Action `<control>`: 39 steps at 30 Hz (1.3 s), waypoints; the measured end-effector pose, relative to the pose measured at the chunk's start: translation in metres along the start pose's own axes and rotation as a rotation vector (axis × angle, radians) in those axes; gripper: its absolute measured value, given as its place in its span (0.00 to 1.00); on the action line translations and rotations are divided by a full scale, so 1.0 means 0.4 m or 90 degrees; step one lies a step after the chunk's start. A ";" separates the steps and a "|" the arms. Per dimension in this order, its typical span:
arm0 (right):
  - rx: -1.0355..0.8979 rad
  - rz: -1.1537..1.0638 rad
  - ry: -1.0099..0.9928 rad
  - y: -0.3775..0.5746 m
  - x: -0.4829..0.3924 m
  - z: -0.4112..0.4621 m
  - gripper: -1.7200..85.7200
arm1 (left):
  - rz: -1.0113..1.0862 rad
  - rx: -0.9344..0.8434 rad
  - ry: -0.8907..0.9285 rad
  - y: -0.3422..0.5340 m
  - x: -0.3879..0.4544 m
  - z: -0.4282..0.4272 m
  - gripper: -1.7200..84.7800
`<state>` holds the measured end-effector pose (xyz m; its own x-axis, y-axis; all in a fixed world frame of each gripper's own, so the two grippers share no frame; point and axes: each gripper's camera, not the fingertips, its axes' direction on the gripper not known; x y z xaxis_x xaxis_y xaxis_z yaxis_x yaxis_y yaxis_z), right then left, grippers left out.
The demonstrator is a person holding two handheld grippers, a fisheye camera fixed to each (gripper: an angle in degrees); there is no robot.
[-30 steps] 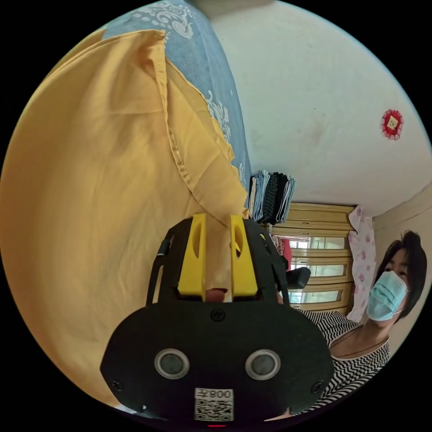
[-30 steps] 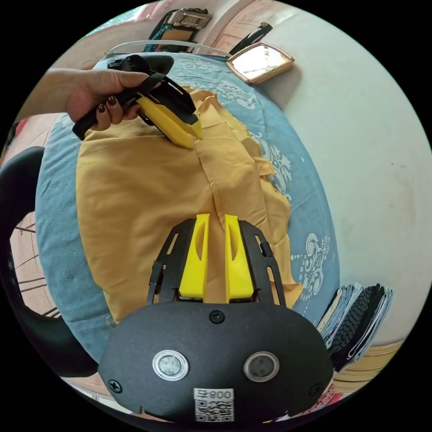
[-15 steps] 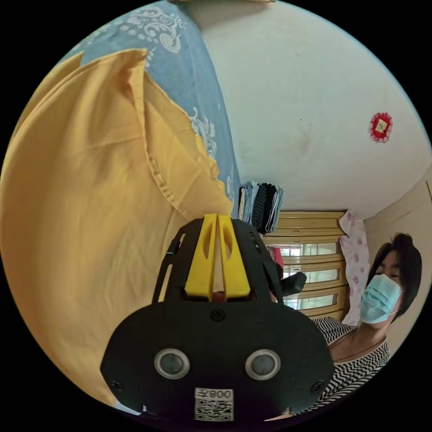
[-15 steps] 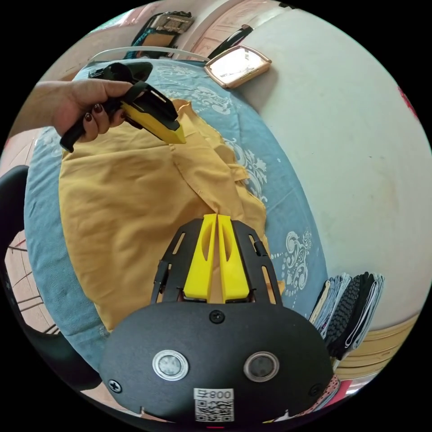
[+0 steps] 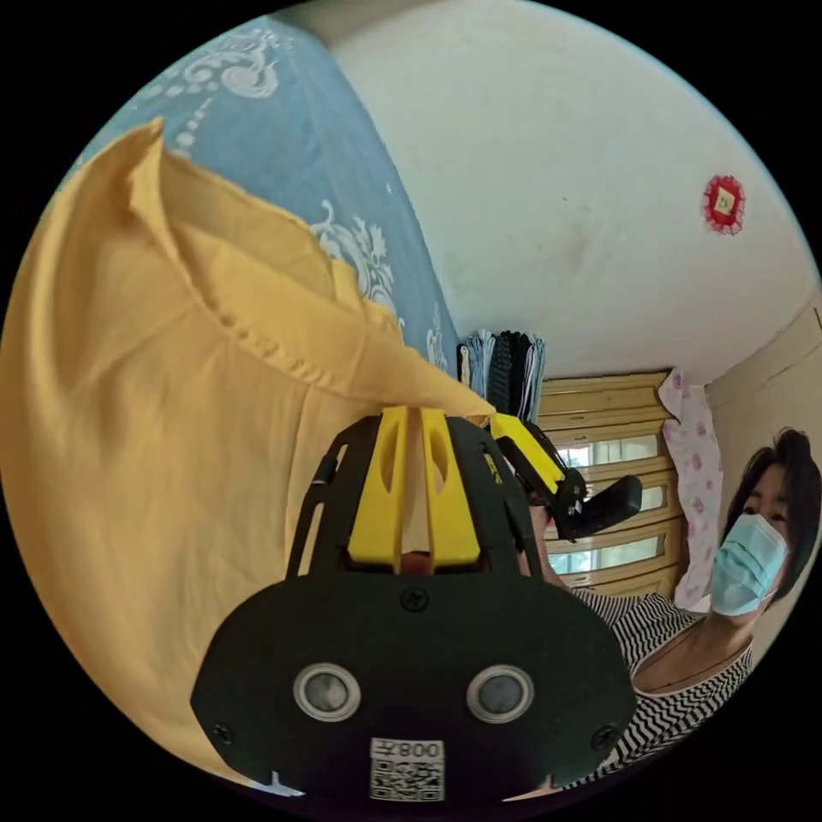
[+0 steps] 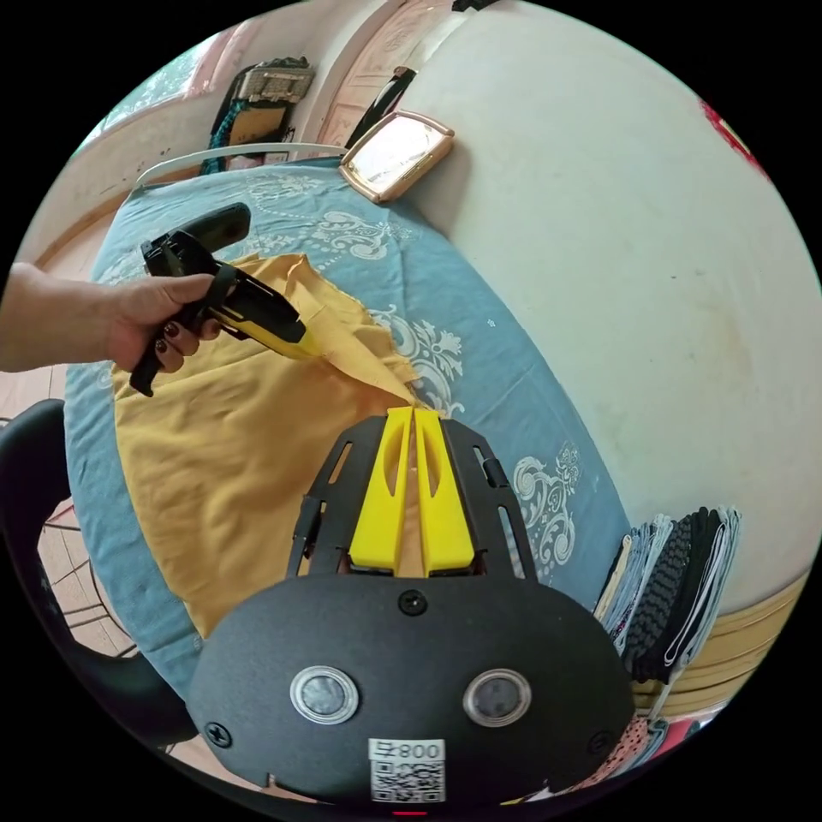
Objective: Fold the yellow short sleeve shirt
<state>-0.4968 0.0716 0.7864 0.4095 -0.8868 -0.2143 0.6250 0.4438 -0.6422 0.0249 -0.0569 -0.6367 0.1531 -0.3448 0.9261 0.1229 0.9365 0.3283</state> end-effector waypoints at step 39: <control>-0.101 0.478 -0.281 0.963 0.074 0.602 0.02 | 0.080 0.109 -0.454 0.396 0.089 -0.509 0.10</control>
<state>-0.0840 0.2473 0.7099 0.9145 -0.2228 -0.3377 0.0018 0.8369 -0.5473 0.2497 0.0662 -0.5896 -0.5255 -0.1635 0.8349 -0.0165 0.9831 0.1821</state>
